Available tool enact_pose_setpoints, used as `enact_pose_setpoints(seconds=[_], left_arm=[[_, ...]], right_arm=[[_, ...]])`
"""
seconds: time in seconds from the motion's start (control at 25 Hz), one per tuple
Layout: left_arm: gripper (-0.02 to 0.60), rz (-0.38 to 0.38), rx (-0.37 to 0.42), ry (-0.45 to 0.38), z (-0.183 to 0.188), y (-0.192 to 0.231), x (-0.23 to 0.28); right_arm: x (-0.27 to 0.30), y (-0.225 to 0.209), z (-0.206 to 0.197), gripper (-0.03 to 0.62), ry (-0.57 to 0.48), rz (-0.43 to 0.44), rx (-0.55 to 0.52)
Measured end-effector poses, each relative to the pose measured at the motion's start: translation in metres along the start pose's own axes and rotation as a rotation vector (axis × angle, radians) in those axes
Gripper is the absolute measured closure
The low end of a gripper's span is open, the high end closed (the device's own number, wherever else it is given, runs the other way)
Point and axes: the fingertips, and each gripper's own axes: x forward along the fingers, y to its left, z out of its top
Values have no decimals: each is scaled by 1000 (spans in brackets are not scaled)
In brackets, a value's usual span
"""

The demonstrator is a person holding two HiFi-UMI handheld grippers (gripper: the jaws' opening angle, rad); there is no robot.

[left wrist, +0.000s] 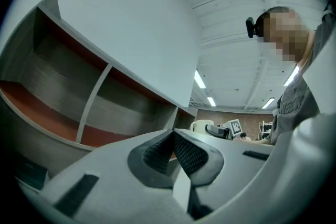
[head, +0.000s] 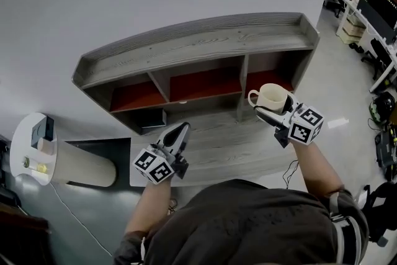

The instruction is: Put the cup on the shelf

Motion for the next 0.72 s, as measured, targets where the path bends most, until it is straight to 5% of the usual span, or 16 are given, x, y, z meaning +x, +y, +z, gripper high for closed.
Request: enact_pose_setpoints(seconds=[0.44, 0.72], left_arm=[[584, -96, 64, 62, -4, 27, 44], [584, -135, 77, 70, -4, 36, 81]], right_arm=[[15, -93, -23, 152, 23, -293, -115], [33, -136, -38, 152, 31, -375, -135]])
